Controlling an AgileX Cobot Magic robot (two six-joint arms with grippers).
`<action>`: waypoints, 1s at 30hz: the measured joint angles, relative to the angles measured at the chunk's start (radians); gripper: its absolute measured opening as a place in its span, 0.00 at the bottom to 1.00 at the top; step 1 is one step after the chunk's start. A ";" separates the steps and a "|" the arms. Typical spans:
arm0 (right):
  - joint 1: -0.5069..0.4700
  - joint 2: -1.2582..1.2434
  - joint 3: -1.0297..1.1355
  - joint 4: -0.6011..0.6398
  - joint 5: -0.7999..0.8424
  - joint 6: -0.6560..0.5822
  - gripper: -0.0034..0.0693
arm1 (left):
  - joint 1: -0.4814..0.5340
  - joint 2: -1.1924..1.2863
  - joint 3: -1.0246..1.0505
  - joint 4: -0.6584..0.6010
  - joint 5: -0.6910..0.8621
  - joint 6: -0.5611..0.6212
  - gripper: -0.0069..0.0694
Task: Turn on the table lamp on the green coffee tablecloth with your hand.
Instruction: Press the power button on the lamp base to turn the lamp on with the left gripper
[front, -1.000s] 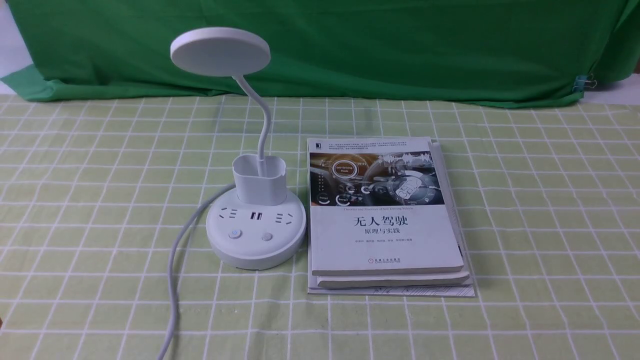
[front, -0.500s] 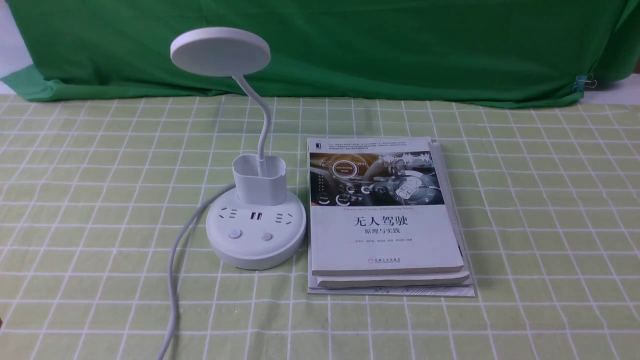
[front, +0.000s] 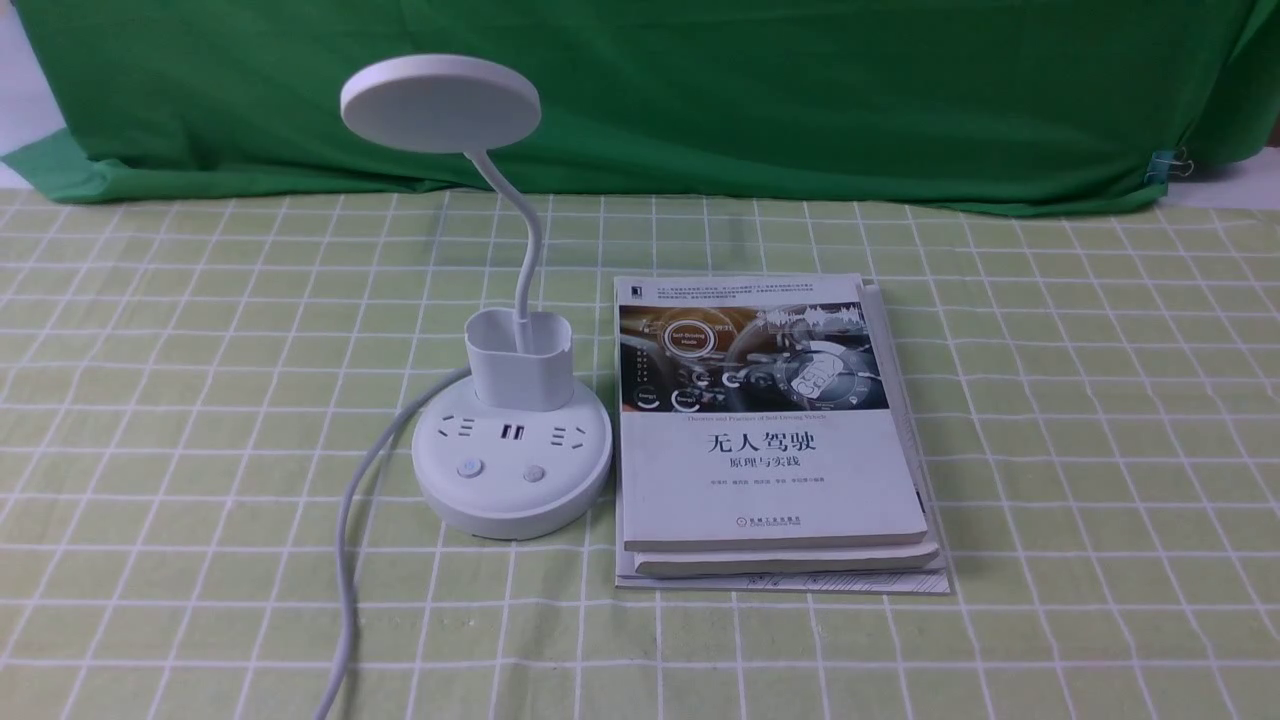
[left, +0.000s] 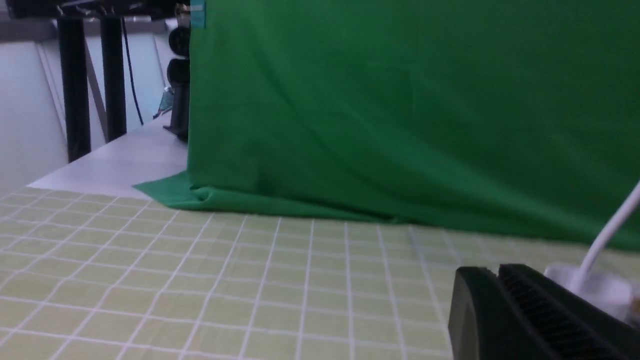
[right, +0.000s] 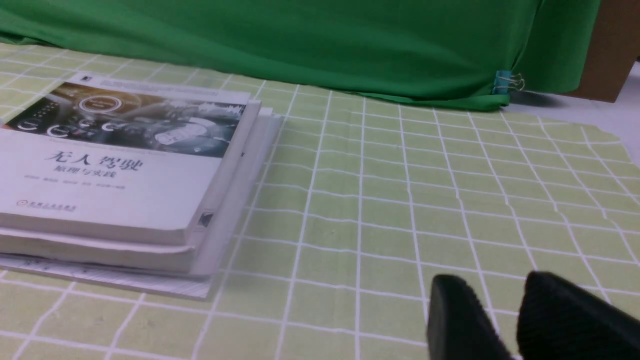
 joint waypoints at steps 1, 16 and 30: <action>0.000 0.000 0.000 0.000 0.000 0.000 0.38 | 0.000 0.000 0.000 -0.006 -0.003 -0.004 0.12; 0.000 0.000 0.000 0.000 0.000 0.000 0.38 | 0.000 0.000 0.001 0.099 0.179 -0.005 0.12; 0.000 0.000 0.000 0.000 0.000 0.000 0.38 | 0.000 0.029 -0.157 0.039 -0.100 -0.039 0.12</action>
